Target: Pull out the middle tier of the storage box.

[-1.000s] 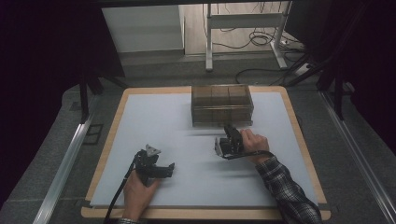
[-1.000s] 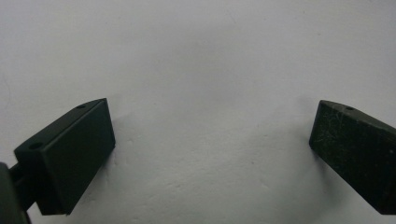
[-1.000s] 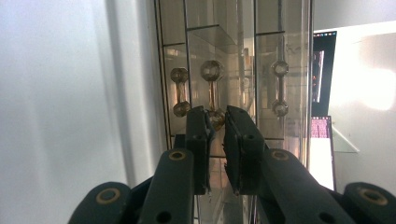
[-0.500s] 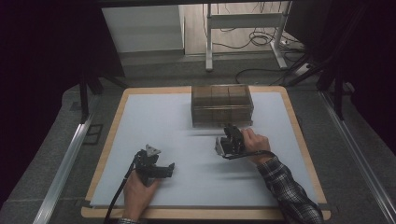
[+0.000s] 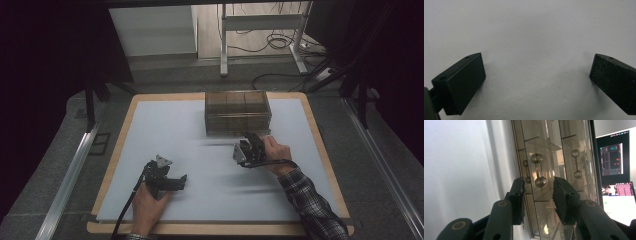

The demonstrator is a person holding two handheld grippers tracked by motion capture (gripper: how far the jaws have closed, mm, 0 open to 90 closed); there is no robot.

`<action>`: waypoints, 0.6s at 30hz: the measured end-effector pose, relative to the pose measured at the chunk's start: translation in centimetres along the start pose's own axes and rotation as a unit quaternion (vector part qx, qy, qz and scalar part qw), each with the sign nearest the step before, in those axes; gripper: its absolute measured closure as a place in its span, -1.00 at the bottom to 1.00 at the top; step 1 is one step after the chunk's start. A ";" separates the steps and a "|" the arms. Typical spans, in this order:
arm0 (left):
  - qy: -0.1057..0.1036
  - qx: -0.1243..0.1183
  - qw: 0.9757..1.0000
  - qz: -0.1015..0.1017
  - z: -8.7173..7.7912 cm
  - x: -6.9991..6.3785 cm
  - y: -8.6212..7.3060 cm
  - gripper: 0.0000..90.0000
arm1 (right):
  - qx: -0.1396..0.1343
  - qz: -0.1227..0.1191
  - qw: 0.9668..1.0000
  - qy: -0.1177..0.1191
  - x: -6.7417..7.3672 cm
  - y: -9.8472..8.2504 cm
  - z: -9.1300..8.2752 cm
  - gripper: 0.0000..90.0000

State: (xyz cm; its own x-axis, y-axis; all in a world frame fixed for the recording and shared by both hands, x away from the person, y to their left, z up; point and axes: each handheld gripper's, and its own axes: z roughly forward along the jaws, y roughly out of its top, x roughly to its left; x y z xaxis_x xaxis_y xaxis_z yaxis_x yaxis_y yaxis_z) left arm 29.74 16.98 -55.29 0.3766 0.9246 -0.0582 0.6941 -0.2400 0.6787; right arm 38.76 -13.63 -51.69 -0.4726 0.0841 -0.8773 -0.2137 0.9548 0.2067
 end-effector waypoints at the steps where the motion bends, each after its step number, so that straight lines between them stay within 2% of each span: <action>1: 0.000 0.000 1.000 0.000 0.0 0.0 0.0 -1.00 | -0.002 0.002 1.000 0.003 -0.1 0.0 0.0 0.34; 7: 0.000 0.000 1.000 0.000 0.0 0.0 0.0 -1.00 | -0.012 0.023 0.999 0.020 -0.7 -0.2 -0.1 0.30; 12: 0.000 0.000 1.000 0.000 0.0 0.0 0.0 -1.00 | -0.025 0.047 0.998 0.045 -1.4 -0.3 -0.3 0.25; 14: 0.000 0.000 1.000 0.000 0.0 0.0 0.0 -1.00 | -0.026 0.048 0.997 0.049 -1.6 -0.3 -0.3 0.25; 15: 0.000 -0.002 1.000 -0.002 0.0 0.0 0.0 -1.00 | -0.029 0.052 0.996 0.064 -2.0 -0.4 -0.5 0.23; 18: 0.000 -0.002 1.000 -0.003 0.0 0.0 0.0 -1.00 | -0.035 0.056 0.995 0.077 -2.4 -0.5 -0.4 0.22</action>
State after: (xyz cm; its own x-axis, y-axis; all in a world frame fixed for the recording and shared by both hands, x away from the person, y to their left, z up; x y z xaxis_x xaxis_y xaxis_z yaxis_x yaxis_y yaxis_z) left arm 29.74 16.94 -55.32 0.3730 0.9258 -0.0617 0.6930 -0.2338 0.6820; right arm 39.62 -14.41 -49.50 -0.6210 0.1398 -0.7712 -0.2078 0.9194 0.3340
